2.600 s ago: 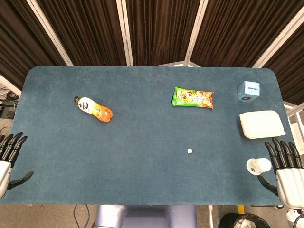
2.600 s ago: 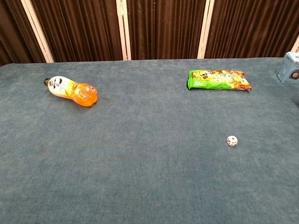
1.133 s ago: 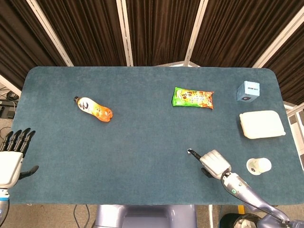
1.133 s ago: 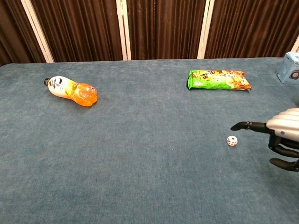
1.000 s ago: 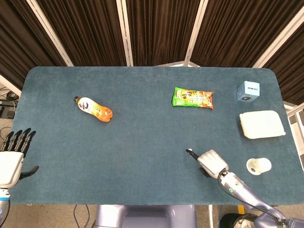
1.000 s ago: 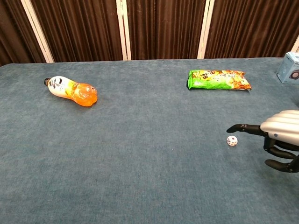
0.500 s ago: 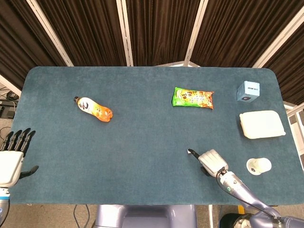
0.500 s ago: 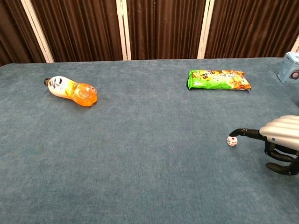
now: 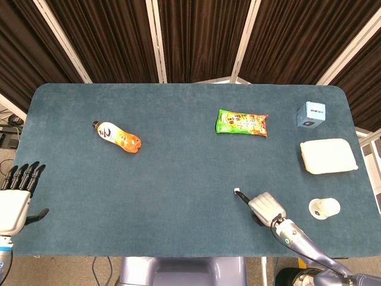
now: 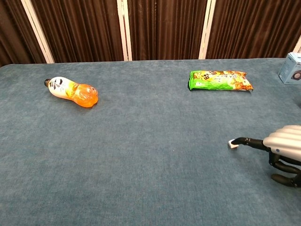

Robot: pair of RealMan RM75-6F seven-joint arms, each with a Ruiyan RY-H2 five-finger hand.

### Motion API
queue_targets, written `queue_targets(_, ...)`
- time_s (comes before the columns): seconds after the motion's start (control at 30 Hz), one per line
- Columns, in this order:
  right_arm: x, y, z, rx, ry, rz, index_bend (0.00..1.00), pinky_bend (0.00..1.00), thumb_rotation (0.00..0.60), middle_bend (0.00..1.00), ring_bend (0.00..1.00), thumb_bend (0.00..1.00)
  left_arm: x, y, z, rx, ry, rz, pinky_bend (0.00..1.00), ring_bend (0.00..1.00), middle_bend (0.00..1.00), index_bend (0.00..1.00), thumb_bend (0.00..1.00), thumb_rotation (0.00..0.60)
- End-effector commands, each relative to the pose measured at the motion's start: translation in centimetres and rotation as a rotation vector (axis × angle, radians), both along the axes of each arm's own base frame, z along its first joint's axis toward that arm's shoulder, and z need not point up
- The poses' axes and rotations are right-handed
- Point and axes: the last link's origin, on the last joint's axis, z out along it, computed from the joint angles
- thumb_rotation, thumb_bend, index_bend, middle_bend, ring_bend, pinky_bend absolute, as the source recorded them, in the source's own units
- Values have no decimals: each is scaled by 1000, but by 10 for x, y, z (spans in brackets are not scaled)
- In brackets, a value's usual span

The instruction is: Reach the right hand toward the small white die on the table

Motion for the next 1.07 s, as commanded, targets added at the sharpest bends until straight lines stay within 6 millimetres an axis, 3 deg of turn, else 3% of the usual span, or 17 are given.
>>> queue_targets(0.03, 2, 4, -1, 11, -1, 8, 18, 1000, 600, 853, 832, 485, 0, 0, 0, 0, 0, -1, 0, 0, 0, 0, 0, 600)
queue_targets(0.33, 20, 22, 3, 27, -43, 87, 26, 1000, 600, 853, 832, 484, 0, 0, -1, -1, 1, -2, 0, 0, 0, 0, 0, 600)
queue_targets(0.5, 36, 29, 22, -43, -119, 193, 28, 988, 600, 848, 831, 474, 1, -1, 0, 1, -5, -6, 0, 0, 0, 0, 0, 600)
queue_targets(0.6, 40, 33, 46, -136, -169, 263, 28, 832, 600, 772, 764, 453, 2, -2, 1, -1, -10, -12, 0, 0, 0, 0, 0, 600)
queue_targets(0.63, 41, 35, 55, -172, -185, 279, 28, 721, 600, 712, 700, 423, 3, -2, 2, -1, -13, -15, 0, 0, 0, 0, 0, 600)
queue_targets(0.7, 39, 39, 76, -264, -226, 299, 28, 486, 600, 561, 520, 293, 4, -4, 3, 0, -23, -26, 0, 0, 0, 0, 0, 600)
queue_targets(0.77, 34, 43, 93, -342, -259, 290, 28, 175, 600, 283, 196, 67, 6, -6, 5, 0, -30, -36, 0, 0, 0, 0, 0, 600)
queue_targets(0.83, 22, 48, 111, -421, -280, 247, 28, 25, 600, 78, 26, 0, 7, -8, 6, -3, -37, -49, 0, 0, 0, 0, 0, 600)
queue_targets(0.9, 12, 53, 123, -477, -292, 208, 27, 0, 600, 3, 0, 0, 8, -10, 6, -8, -40, -58, 0, 0, 0, 0, 0, 600)
queue_targets(1.07, -19, 68, 146, -608, -307, 130, 2, 0, 600, 0, 0, 0, 9, -13, 5, -31, -54, -80, 0, 0, 0, 0, 0, 600)
